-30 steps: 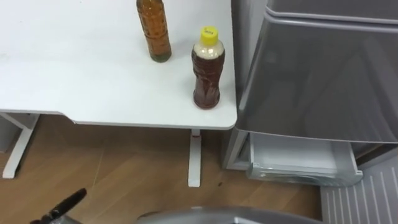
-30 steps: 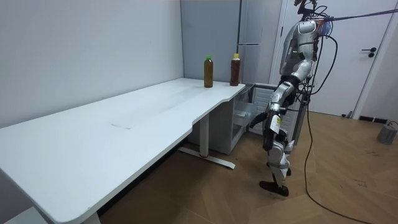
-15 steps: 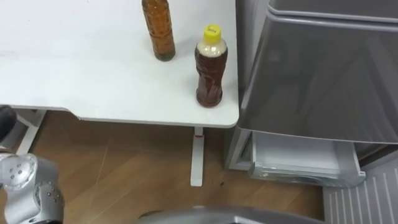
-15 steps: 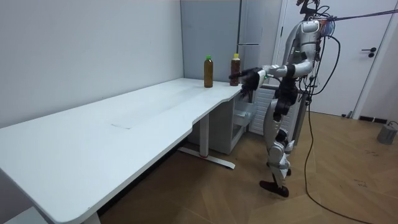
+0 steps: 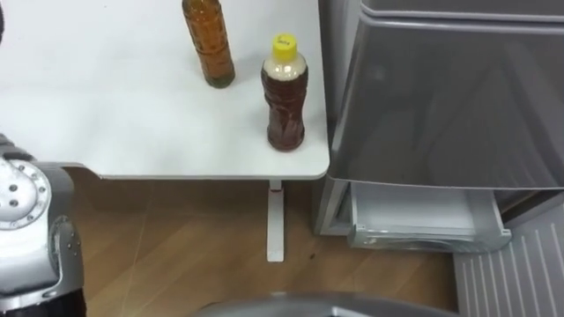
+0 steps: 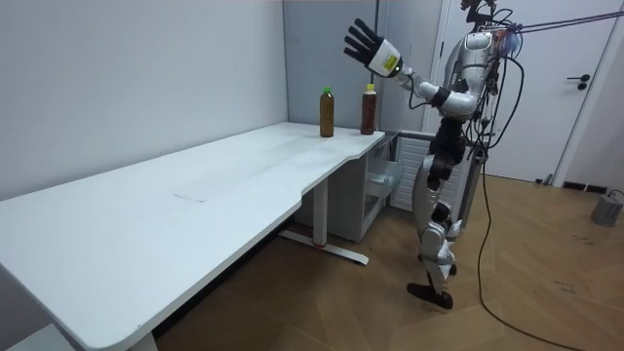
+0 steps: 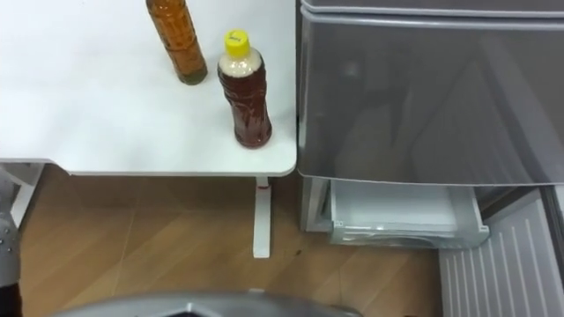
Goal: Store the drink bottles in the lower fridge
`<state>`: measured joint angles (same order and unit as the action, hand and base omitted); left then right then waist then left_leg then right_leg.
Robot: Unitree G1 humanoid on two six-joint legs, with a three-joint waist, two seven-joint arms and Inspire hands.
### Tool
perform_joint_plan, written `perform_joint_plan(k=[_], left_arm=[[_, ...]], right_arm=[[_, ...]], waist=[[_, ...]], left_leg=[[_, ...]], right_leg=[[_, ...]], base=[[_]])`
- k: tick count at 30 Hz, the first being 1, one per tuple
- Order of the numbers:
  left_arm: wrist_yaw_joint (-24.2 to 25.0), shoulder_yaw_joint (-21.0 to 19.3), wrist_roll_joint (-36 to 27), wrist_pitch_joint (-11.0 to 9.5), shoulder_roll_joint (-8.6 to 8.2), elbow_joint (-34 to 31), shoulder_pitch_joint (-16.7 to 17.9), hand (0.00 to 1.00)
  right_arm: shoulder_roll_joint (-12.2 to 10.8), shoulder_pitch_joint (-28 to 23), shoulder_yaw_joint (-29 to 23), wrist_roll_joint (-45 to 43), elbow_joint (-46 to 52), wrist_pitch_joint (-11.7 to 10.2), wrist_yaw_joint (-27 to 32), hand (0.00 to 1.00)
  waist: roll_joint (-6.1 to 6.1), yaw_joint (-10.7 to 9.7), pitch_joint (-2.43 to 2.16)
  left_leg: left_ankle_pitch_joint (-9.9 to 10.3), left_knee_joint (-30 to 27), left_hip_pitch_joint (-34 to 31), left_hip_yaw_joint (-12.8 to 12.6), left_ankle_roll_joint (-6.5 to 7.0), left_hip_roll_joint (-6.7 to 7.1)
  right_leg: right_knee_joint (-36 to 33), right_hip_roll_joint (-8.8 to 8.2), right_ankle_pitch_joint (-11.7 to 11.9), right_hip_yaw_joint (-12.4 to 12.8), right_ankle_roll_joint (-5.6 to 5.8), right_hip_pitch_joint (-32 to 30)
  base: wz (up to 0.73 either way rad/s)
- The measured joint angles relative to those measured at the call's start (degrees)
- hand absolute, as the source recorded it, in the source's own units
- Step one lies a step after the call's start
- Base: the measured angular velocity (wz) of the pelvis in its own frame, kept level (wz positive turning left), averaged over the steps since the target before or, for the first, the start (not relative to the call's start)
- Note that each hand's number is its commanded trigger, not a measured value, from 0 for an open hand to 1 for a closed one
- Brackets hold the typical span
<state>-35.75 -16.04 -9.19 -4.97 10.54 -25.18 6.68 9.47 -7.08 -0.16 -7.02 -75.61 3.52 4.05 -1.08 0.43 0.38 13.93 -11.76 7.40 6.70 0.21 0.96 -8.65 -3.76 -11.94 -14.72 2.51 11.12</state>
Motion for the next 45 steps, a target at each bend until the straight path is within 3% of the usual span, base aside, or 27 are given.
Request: perform_joint_plan(k=[4,9,12,14,19,29,39,45], left_arm=[[7.0,4.1,-0.1,0.0,0.02,0.0,-0.9,0.00],[15.0,8.0,-0.1,0.6,0.02,0.0,-1.0,0.00],[18.5,9.2,-0.1,1.2,0.03,0.0,-1.0,0.00],[21.1,10.0,-0.2,2.3,0.02,-0.1,-2.1,0.00],[25.7,12.8,-0.3,2.5,0.03,-0.5,-4.5,0.00],[35.5,14.6,-2.6,3.9,0.20,-0.7,-4.7,0.00],[41.0,18.4,-2.4,5.2,0.21,-0.6,-4.7,0.00],[44.6,19.2,-2.4,7.6,0.23,-0.5,-4.6,0.00]], right_arm=[[0.2,0.9,0.1,0.2,-0.6,-0.7,-0.6,0.00],[0.4,1.7,0.0,0.2,-0.8,-1.0,-1.7,0.00],[0.4,1.9,-0.1,0.2,-0.9,-1.0,-1.7,0.00],[0.4,1.9,-0.1,0.3,-1.2,-1.0,-1.7,0.00],[0.6,2.8,0.1,0.5,-3.2,-0.9,-1.6,0.00],[1.3,3.2,1.1,-0.3,-4.4,-0.2,-1.8,0.00],[1.4,3.4,1.4,-1.4,-4.6,0.2,-2.2,0.00],[1.4,3.8,1.7,-2.0,-4.5,0.3,-2.2,0.00]], waist=[[-0.08,-0.9,0.75],[0.06,-2.3,0.66],[-0.01,-3.3,0.45],[-0.09,-3.4,0.07],[-0.35,-3.4,-0.55],[-0.86,-4.5,-0.20],[-0.32,-4.7,0.18],[0.21,-4.7,0.53]], left_leg=[[0.0,0.0,-0.1,-0.1,0.01,0.02],[0.0,0.0,-0.2,-0.4,0.01,0.02],[0.0,0.0,-0.3,-0.5,0.00,-0.01],[0.0,0.0,-0.2,-0.6,0.00,-0.03],[0.0,0.0,0.4,-1.8,0.03,-0.21],[-0.2,0.2,0.1,-2.9,0.23,-0.26],[-0.2,0.2,0.1,-3.6,0.30,-0.29],[-0.2,0.3,0.0,-4.3,0.30,-0.33]], right_leg=[[0.0,0.00,0.0,0.2,0.00,-0.2],[0.1,0.00,0.0,0.5,0.05,-0.3],[0.1,0.01,0.0,0.6,0.06,-0.4],[0.1,0.02,0.0,0.7,0.05,-0.4],[-0.2,0.02,0.0,1.2,0.03,-0.1],[-1.1,0.19,-0.1,3.7,-0.07,-1.2],[-1.0,0.18,-0.1,3.9,-0.12,-1.2],[-0.9,0.14,-0.1,4.0,-0.11,-1.2]], base=[[0.00],[-0.01],[0.00],[0.00],[-0.03],[-0.05],[0.00],[0.00]])
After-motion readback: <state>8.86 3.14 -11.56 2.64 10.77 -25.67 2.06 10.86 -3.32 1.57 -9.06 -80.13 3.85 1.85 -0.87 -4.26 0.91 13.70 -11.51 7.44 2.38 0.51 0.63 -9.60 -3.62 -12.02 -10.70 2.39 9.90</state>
